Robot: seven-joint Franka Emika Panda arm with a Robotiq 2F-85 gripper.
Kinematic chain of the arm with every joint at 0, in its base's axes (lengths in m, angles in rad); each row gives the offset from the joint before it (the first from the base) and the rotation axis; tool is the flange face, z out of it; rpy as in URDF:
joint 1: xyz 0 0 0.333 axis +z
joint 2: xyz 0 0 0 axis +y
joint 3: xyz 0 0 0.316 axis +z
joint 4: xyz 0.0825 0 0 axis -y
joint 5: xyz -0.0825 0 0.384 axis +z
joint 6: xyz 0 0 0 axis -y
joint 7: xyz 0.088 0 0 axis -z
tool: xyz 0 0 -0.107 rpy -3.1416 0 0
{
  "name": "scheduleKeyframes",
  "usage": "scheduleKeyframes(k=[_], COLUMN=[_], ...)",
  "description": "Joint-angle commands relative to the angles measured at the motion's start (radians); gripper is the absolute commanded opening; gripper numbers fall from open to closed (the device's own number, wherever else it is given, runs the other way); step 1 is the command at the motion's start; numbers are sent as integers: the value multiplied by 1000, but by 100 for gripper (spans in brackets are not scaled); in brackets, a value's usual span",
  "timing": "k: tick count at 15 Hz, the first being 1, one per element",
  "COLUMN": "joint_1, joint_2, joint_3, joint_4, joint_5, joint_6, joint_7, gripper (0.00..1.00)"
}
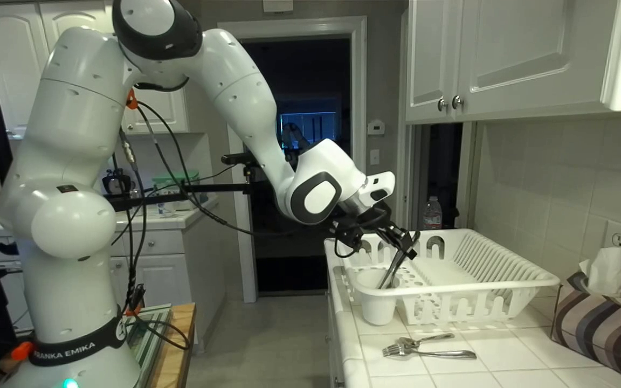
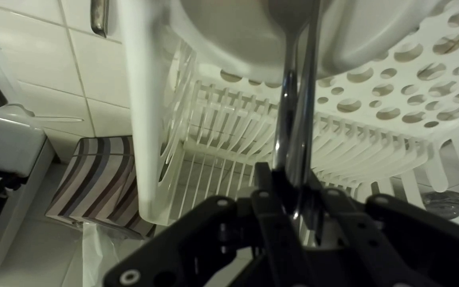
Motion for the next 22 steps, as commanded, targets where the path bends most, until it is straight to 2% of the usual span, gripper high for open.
scheduleKeyframes(k=[1,6,7,8,10,14,16,17,20,22], joint_1=[56,118,129,141,162,198,213,219,227,230], joint_2=[-18,-5,-5,-2,-2,-3,0,3,11,19], joint_3=[-47,-114,-126,-137,-155,-183,-195,-199,-204,-207], joint_4=[-19,-46,-51,-56,-65,-76,-81,-82,-80,-75], joint_5=[18,14,13,13,12,11,10,10,11,11], joint_6=[-27,-60,-64,-67,-73,-82,-82,-83,-80,-81], joint_7=[-2,0,0,1,3,5,5,6,8,8], gripper=[5,6,24,46,49,76,36,35,12,2])
